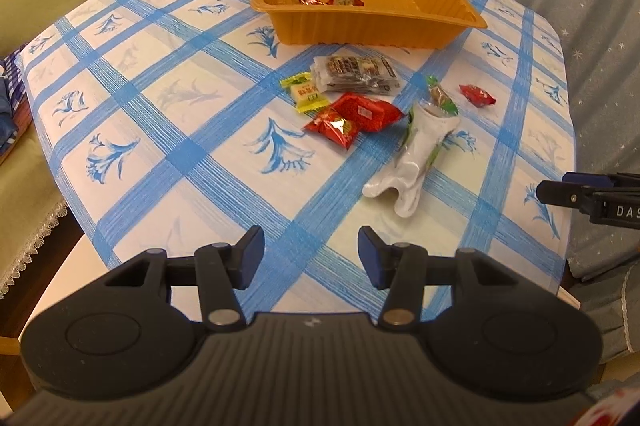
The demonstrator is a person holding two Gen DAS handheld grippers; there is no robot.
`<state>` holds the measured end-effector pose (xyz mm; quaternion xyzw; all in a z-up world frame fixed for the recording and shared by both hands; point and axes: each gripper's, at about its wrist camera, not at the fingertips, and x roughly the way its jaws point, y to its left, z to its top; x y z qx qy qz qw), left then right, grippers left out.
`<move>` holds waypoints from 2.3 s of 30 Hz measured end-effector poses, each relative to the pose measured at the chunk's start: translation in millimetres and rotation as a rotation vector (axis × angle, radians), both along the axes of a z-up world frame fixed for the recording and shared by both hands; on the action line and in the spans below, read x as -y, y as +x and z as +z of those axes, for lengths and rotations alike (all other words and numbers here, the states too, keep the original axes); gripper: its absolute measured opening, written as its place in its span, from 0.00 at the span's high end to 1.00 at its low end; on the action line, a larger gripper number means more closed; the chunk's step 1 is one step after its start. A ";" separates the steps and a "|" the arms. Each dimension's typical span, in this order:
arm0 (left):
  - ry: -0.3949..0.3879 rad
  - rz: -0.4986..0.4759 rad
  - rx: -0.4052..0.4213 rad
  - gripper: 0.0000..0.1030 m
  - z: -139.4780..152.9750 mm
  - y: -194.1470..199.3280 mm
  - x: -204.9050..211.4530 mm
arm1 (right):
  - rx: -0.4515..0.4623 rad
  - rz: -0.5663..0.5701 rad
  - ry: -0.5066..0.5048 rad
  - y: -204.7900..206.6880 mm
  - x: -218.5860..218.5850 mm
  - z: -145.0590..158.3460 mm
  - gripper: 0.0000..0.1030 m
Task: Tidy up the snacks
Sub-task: 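Withdraw both open tools from the tray back toward the remaining snacks, then grasp a small red candy with the right tool while the left tool grasps the yellow-green packet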
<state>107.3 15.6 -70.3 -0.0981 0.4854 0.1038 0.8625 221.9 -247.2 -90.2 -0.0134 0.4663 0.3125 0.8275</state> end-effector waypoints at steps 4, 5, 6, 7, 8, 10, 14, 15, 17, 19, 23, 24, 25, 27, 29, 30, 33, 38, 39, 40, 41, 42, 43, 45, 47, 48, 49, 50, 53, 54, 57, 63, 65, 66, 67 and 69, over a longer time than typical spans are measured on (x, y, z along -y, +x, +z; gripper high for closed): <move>0.012 0.016 0.009 0.53 -0.1 4.5 -4.7 | 0.021 -0.010 -0.001 10.9 -2.8 0.1 0.38; 0.013 0.022 0.012 0.53 0.1 5.6 -6.4 | 0.029 -0.010 -0.003 13.9 -3.7 0.3 0.38; 0.013 0.027 0.016 0.53 0.4 6.8 -8.2 | 0.036 -0.011 -0.005 17.0 -4.6 0.2 0.38; 0.013 0.033 0.020 0.53 0.7 8.0 -9.9 | 0.040 -0.012 -0.006 20.0 -5.4 0.2 0.38; 0.014 0.039 0.023 0.53 0.8 9.3 -11.8 | 0.044 -0.013 -0.006 23.4 -6.1 0.2 0.38; 0.018 0.047 0.027 0.53 0.8 12.2 -15.2 | 0.054 -0.017 -0.007 30.3 -7.3 -0.1 0.38; 0.024 0.061 0.032 0.53 0.2 17.8 -20.7 | 0.074 -0.018 -0.010 42.8 -10.3 -0.8 0.39; 0.025 0.064 0.033 0.53 0.1 19.2 -21.8 | 0.078 -0.017 -0.010 45.8 -11.6 -0.9 0.39; 0.029 0.069 0.036 0.53 -0.2 21.6 -23.7 | 0.085 -0.013 -0.008 51.4 -14.3 -0.8 0.39; 0.031 0.072 0.036 0.53 -0.5 24.1 -25.6 | 0.094 -0.010 -0.006 56.2 -17.3 -1.1 0.39; 0.036 0.078 0.037 0.53 -1.6 29.5 -28.9 | 0.106 0.005 -0.003 65.8 -24.3 -2.9 0.39; 0.037 0.081 0.038 0.53 -1.7 30.7 -29.6 | 0.110 0.008 -0.003 67.7 -26.5 -3.1 0.39; 0.038 0.083 0.038 0.53 -1.9 31.9 -30.4 | 0.113 0.013 -0.002 69.6 -28.7 -3.3 0.39; 0.039 0.088 0.039 0.53 -2.3 33.9 -31.7 | 0.118 0.019 0.000 73.9 -33.1 -3.6 0.39; 0.042 0.093 0.038 0.53 -2.6 35.9 -33.2 | 0.124 0.024 0.000 78.0 -37.7 -3.8 0.42; 0.042 0.095 0.038 0.53 -2.8 36.7 -33.9 | 0.125 0.027 0.001 80.8 -39.9 -4.1 0.43; 0.047 0.099 0.036 0.53 -3.5 38.9 -36.2 | 0.121 0.030 0.001 89.0 -46.4 -6.6 0.48; 0.047 0.110 0.032 0.53 -5.4 41.8 -40.2 | 0.113 0.029 -0.010 100.3 -54.7 -12.3 0.55; 0.048 0.111 0.030 0.53 -5.9 42.5 -40.6 | 0.109 0.032 -0.011 101.9 -56.0 -14.0 0.55; 0.048 0.112 0.030 0.53 -6.4 43.2 -41.1 | 0.107 0.035 -0.014 103.4 -57.6 -15.6 0.57; 0.048 0.112 0.029 0.53 -6.7 43.9 -41.7 | 0.107 0.039 -0.019 104.4 -59.1 -17.4 0.59; 0.048 0.112 0.029 0.53 -6.8 44.0 -41.7 | 0.105 0.042 -0.022 105.4 -61.0 -19.2 0.61; 0.047 0.112 0.029 0.53 -7.1 44.7 -42.0 | 0.102 0.044 -0.024 106.6 -62.6 -20.6 0.63; 0.046 0.111 0.029 0.53 -7.7 46.3 -42.3 | 0.098 0.049 -0.027 108.0 -65.7 -23.1 0.65; 0.044 0.109 0.031 0.53 -7.9 47.4 -42.6 | 0.097 0.055 -0.031 108.8 -68.7 -25.3 0.66; 0.043 0.107 0.031 0.53 -8.0 48.8 -42.2 | 0.096 0.059 -0.034 108.9 -70.0 -26.6 0.67; 0.042 0.105 0.032 0.53 -8.1 50.0 -41.8 | 0.095 0.062 -0.039 109.0 -71.0 -27.7 0.68; 0.042 0.103 0.032 0.53 -8.1 51.4 -41.1 | 0.095 0.064 -0.046 108.9 -71.9 -28.7 0.71; 0.036 0.093 0.034 0.53 -8.8 54.4 -39.3 | 0.091 0.072 -0.053 108.5 -72.6 -31.5 0.79; 0.033 0.090 0.034 0.53 -9.1 55.2 -38.4 | 0.093 0.074 -0.055 108.1 -72.5 -32.3 0.80; 0.027 0.077 0.037 0.54 -10.0 58.4 -35.4 | 0.112 0.082 -0.060 105.2 -71.5 -32.0 0.82; 0.012 0.047 0.040 0.54 -11.6 66.3 -28.0 | 0.118 0.066 -0.060 101.8 -66.0 -30.8 0.84; 0.008 0.039 0.042 0.54 -11.9 69.0 -25.3 | 0.115 0.055 -0.053 101.8 -62.3 -29.5 0.84; 0.006 0.034 0.044 0.54 -12.0 70.3 -24.3 | 0.115 0.050 -0.051 101.6 -60.2 -28.5 0.84; 0.006 0.030 0.045 0.54 -12.2 71.5 -23.4 | 0.114 0.045 -0.048 101.4 -58.5 -27.5 0.84; 0.009 0.025 0.047 0.55 -12.8 75.0 -23.2 | 0.113 0.037 -0.044 101.1 -55.0 -25.7 0.84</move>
